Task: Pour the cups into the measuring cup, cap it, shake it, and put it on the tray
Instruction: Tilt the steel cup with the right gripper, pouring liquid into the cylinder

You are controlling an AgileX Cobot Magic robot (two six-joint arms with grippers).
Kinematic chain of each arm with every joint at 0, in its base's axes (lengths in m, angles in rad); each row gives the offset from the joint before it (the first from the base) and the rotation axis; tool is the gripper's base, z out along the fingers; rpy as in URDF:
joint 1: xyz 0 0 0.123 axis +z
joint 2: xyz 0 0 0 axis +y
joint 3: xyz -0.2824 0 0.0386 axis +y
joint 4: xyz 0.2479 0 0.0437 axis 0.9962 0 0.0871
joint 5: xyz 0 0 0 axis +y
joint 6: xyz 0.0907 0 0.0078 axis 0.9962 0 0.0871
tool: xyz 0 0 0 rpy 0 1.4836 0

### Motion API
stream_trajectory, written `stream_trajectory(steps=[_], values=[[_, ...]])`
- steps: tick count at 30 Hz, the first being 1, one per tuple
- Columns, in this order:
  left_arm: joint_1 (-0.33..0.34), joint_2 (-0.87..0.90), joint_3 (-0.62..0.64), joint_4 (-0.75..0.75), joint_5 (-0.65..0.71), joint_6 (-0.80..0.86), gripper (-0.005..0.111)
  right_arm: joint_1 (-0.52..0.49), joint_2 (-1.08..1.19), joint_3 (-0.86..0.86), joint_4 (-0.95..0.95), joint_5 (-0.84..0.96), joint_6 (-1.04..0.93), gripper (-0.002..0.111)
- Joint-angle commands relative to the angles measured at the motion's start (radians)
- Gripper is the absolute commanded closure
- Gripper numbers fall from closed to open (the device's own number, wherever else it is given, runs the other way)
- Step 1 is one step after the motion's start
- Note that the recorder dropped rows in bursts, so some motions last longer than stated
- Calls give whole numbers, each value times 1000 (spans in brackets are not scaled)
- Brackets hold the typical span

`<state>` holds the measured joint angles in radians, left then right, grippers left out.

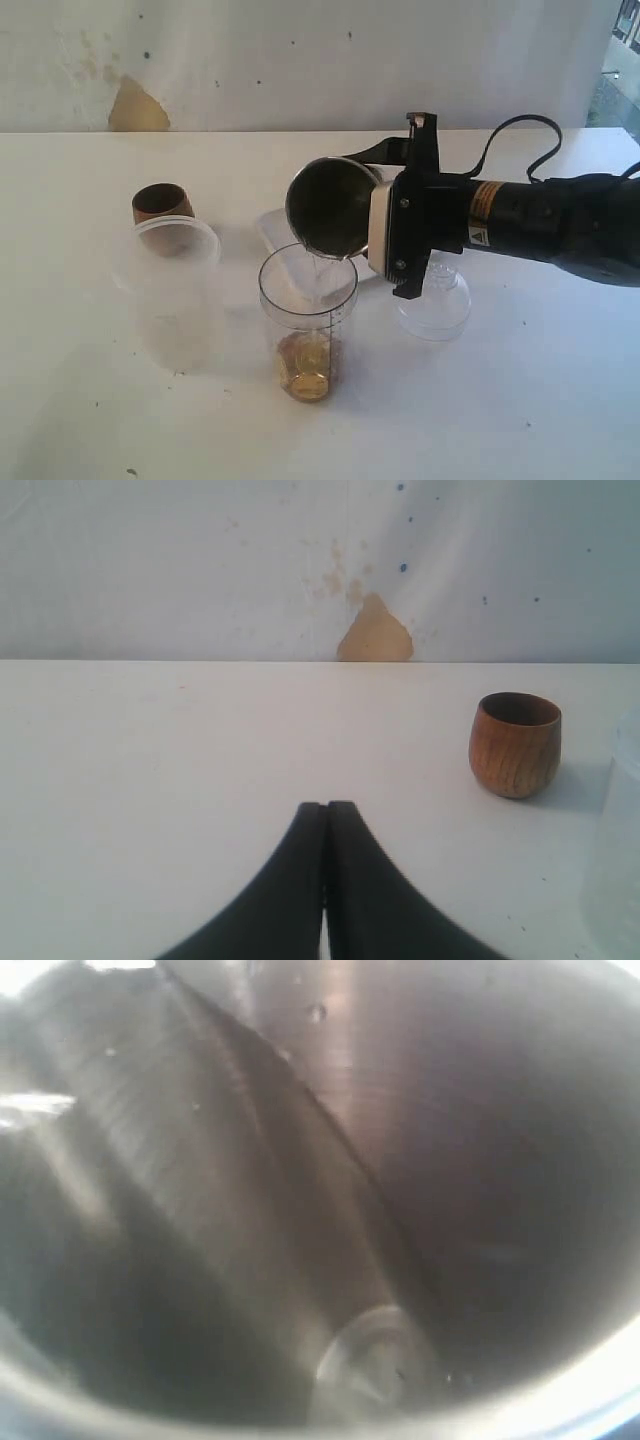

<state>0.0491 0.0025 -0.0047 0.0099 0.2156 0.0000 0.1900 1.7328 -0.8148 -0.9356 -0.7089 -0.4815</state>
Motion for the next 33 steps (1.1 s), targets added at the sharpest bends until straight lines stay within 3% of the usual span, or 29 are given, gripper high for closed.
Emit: stream_trajectory(steps=[1, 33], values=[[-1, -2, 5, -2, -5, 0, 107, 0, -14, -11, 27, -59, -12, 108], [-1, -2, 5, -2, -5, 0, 107, 0, -14, -12, 48, -109, -180, 108]])
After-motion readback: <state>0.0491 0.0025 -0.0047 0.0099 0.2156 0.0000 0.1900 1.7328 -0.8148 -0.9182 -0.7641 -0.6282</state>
